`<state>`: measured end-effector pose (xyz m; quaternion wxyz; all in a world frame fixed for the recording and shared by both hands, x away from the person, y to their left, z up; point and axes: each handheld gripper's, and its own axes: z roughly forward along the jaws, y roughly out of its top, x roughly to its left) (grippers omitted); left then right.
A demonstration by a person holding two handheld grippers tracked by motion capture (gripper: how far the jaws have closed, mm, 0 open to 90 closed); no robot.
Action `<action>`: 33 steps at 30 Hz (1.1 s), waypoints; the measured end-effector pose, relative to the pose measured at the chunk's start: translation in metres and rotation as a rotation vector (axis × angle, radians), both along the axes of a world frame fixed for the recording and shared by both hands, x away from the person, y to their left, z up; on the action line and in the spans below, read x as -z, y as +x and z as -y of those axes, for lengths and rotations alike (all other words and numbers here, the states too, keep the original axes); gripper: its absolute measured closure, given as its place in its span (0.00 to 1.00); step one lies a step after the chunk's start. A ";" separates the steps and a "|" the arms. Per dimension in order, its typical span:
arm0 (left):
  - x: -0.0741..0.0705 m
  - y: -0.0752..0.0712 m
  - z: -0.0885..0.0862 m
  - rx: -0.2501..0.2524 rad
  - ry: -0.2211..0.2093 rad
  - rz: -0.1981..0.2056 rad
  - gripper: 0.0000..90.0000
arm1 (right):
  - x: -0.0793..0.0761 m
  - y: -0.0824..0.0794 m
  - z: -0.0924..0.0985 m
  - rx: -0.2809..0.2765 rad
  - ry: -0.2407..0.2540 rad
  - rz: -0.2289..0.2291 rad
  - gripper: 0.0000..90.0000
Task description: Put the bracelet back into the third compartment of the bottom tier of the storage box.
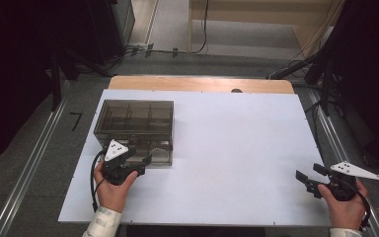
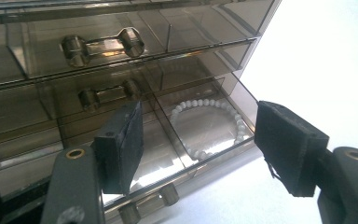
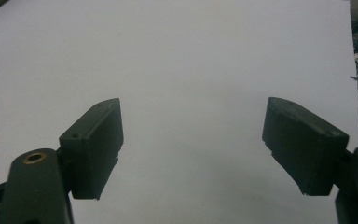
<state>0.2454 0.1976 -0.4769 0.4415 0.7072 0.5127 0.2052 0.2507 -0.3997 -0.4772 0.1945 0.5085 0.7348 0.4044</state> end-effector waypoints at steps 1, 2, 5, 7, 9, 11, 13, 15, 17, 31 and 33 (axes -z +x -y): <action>0.000 -0.001 -0.001 0.003 -0.001 -0.001 0.37 | 0.000 0.000 0.000 0.000 0.000 0.001 0.21; 0.000 -0.001 -0.002 0.009 -0.004 -0.002 0.37 | 0.000 0.000 0.000 -0.002 0.000 0.001 0.21; -0.002 -0.003 -0.004 0.011 -0.008 0.006 0.36 | 0.000 0.000 0.000 -0.002 0.000 0.000 0.21; -0.003 -0.005 -0.007 0.005 -0.012 0.019 0.36 | 0.000 0.000 0.000 -0.002 0.000 0.000 0.21; -0.003 -0.007 -0.009 0.008 -0.015 0.023 0.35 | 0.000 0.000 0.000 -0.002 0.000 0.001 0.21; -0.003 -0.009 -0.011 0.007 -0.011 0.026 0.35 | 0.000 0.000 0.000 -0.001 0.000 0.000 0.21; -0.004 -0.011 -0.012 0.006 -0.009 0.027 0.34 | 0.000 0.000 0.000 0.000 0.000 -0.001 0.21; -0.003 -0.013 -0.013 0.005 -0.010 0.031 0.33 | 0.000 0.000 0.000 0.000 0.000 0.000 0.21; -0.003 -0.013 -0.014 0.008 -0.005 0.027 0.33 | 0.000 0.000 0.000 -0.001 -0.001 0.001 0.21; -0.002 -0.024 -0.031 -0.012 0.017 0.025 0.29 | 0.000 -0.001 0.000 0.000 -0.003 0.000 0.21; -0.002 -0.026 -0.034 -0.018 0.015 0.026 0.29 | 0.000 -0.001 0.000 0.001 -0.005 -0.001 0.21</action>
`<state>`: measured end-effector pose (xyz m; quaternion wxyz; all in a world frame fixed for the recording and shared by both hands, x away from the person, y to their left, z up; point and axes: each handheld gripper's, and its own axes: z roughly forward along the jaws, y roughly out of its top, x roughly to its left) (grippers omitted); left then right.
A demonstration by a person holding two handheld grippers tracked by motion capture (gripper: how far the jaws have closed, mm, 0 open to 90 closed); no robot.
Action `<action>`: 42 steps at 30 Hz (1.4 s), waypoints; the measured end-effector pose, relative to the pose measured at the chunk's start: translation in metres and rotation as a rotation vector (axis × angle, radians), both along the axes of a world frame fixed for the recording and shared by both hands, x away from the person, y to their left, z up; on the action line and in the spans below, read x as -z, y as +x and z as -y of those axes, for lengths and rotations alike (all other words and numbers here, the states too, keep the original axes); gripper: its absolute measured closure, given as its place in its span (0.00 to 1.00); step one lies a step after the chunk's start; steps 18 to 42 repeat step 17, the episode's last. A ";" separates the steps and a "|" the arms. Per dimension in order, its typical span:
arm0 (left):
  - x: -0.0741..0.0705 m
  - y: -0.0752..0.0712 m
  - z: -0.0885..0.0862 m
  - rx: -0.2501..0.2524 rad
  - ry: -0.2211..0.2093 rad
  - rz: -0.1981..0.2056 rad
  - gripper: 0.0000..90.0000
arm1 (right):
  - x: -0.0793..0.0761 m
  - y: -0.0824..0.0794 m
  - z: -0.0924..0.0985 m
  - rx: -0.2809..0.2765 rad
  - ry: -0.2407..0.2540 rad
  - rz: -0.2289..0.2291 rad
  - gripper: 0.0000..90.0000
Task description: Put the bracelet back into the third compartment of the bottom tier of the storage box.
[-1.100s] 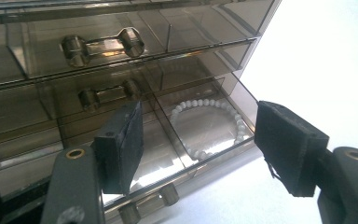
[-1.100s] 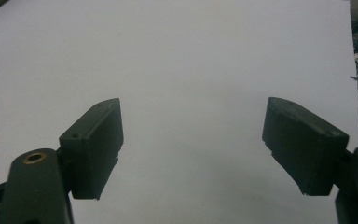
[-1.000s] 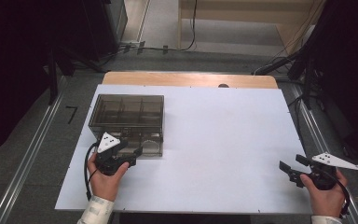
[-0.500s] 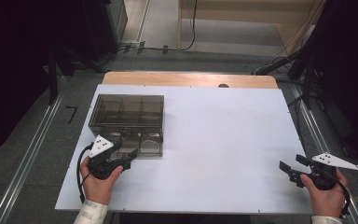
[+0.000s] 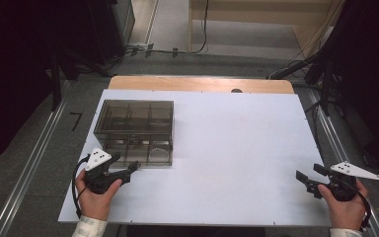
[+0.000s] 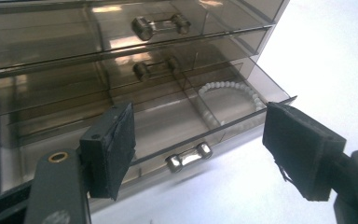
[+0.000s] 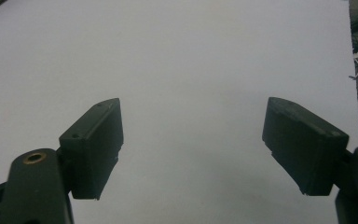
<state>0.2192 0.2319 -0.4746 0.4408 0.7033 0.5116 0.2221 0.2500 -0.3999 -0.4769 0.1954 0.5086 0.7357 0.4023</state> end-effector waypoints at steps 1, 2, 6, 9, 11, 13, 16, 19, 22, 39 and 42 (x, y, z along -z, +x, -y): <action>0.000 -0.001 -0.001 -0.004 -0.003 0.001 0.29 | 0.000 0.000 0.000 -0.001 0.000 0.002 0.21; 0.000 -0.002 -0.002 -0.004 -0.003 0.002 0.29 | 0.000 0.000 -0.001 -0.002 0.001 0.002 0.21; 0.000 -0.005 -0.007 -0.014 -0.006 0.003 0.29 | 0.000 0.000 -0.001 -0.004 -0.001 0.001 0.21; -0.001 -0.007 -0.010 -0.020 -0.005 0.008 0.29 | 0.000 0.000 -0.001 -0.004 -0.001 0.001 0.21; 0.000 -0.008 -0.011 -0.020 -0.006 0.009 0.29 | 0.000 0.000 -0.001 -0.004 -0.001 0.001 0.21; 0.000 -0.008 -0.012 -0.022 -0.008 0.006 0.28 | 0.000 0.000 -0.001 -0.004 -0.002 0.001 0.21; -0.001 -0.009 -0.012 -0.024 -0.012 0.008 0.28 | 0.000 0.000 -0.001 -0.005 -0.002 0.001 0.21; -0.001 -0.008 -0.012 -0.023 -0.013 0.009 0.27 | 0.000 0.000 -0.001 -0.005 -0.002 0.001 0.21; -0.001 -0.008 -0.012 -0.023 -0.013 0.009 0.27 | 0.000 0.000 -0.001 -0.005 -0.002 0.001 0.21; -0.001 -0.008 -0.012 -0.023 -0.013 0.009 0.27 | 0.000 0.000 -0.001 -0.005 -0.002 0.001 0.21; -0.001 -0.008 -0.012 -0.023 -0.013 0.009 0.27 | 0.000 0.000 -0.001 -0.005 -0.002 0.001 0.21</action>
